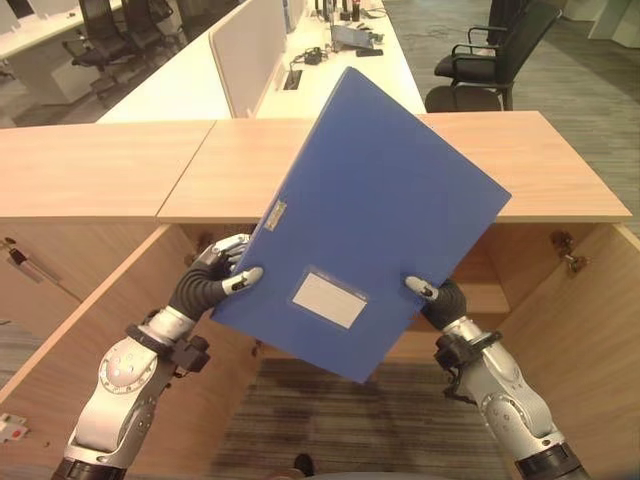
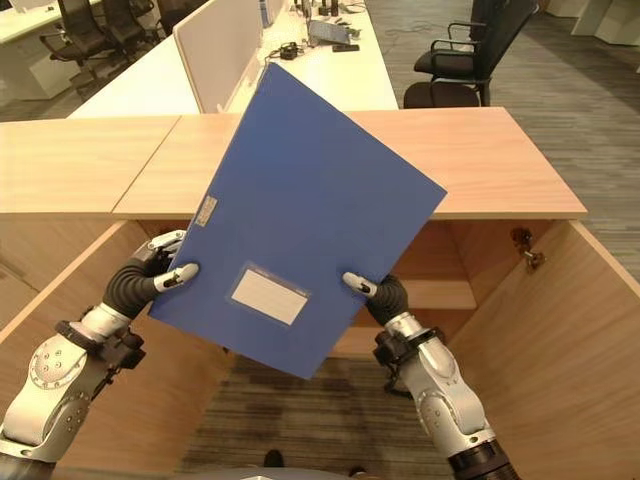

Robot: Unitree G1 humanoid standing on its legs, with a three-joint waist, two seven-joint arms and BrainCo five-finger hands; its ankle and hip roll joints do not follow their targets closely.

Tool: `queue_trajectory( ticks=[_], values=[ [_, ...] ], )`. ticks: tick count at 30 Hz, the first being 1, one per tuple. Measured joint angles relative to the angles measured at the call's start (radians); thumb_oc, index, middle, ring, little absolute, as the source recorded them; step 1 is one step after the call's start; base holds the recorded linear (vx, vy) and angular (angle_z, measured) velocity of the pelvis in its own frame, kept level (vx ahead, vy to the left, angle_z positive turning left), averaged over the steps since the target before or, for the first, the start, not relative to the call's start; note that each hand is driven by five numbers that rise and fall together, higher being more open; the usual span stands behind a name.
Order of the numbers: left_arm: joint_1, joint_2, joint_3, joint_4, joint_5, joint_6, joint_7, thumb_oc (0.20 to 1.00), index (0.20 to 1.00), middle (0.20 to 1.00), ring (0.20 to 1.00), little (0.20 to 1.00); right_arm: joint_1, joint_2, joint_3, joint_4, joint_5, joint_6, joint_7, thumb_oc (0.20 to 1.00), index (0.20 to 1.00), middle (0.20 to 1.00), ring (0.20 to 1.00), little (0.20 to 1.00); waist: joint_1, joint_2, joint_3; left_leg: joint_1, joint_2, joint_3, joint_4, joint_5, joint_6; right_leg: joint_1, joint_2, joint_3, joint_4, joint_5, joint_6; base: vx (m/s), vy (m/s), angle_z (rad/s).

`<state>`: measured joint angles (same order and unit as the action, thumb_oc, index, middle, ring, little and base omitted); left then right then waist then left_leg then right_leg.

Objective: Put the empty folder in the office cabinet

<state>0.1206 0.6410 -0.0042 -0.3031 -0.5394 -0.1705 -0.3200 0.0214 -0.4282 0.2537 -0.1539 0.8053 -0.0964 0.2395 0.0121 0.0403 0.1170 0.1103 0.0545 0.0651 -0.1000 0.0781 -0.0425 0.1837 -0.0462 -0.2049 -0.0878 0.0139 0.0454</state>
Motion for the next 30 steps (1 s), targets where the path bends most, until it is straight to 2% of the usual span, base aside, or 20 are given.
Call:
queue_trajectory(
  ticks=[21,22,23,24,30],
  values=[
    [0.000,-0.048,-0.002,0.009,0.017,-0.001,0.005,0.200,0.200,0.200,0.200,0.200,-0.003,0.004,-0.016,-0.003,0.000,0.000,0.010,0.200,0.200,0.200,0.200,0.200,0.000,-0.002,-0.002,-0.001,0.000,-0.001,0.000,0.000,0.000,0.000,0.000,0.000,0.000,0.000,0.000,0.00,0.000,0.00],
    [0.000,-0.050,-0.003,0.009,0.017,-0.001,0.007,0.241,0.241,0.241,0.241,0.241,-0.003,0.003,-0.016,-0.003,0.000,0.001,0.010,0.200,0.200,0.200,0.200,0.200,0.000,-0.002,-0.003,-0.001,0.000,-0.001,0.000,0.000,0.000,0.000,0.000,0.000,0.000,0.000,0.000,0.00,0.000,0.00],
    [0.000,-0.050,-0.003,0.009,0.017,-0.001,0.007,0.479,0.479,0.479,0.479,0.479,-0.003,0.002,-0.016,-0.003,0.000,0.001,0.010,0.200,0.200,0.200,0.200,0.200,0.000,-0.002,-0.003,-0.002,0.000,-0.001,0.000,0.000,0.000,0.000,0.000,0.000,0.000,0.000,0.000,0.00,0.000,0.00],
    [0.000,-0.050,-0.004,0.011,0.017,-0.001,0.007,1.000,1.000,1.000,1.000,1.000,-0.003,0.000,-0.016,-0.003,0.000,0.003,0.010,0.200,0.200,0.200,0.200,0.200,0.000,-0.002,-0.003,-0.005,0.000,-0.001,0.000,0.000,0.000,0.000,0.000,0.000,0.000,0.000,0.000,0.00,0.000,0.00],
    [0.009,-0.051,-0.004,0.077,0.058,-0.003,0.022,1.000,1.000,1.000,1.000,1.000,-0.003,-0.045,-0.018,-0.002,-0.036,0.044,0.027,0.200,0.200,0.200,0.200,0.200,0.000,0.002,-0.007,-0.014,0.000,-0.002,0.000,0.000,0.000,-0.006,0.000,-0.001,0.000,0.000,0.000,0.00,0.000,0.00]
  ],
)
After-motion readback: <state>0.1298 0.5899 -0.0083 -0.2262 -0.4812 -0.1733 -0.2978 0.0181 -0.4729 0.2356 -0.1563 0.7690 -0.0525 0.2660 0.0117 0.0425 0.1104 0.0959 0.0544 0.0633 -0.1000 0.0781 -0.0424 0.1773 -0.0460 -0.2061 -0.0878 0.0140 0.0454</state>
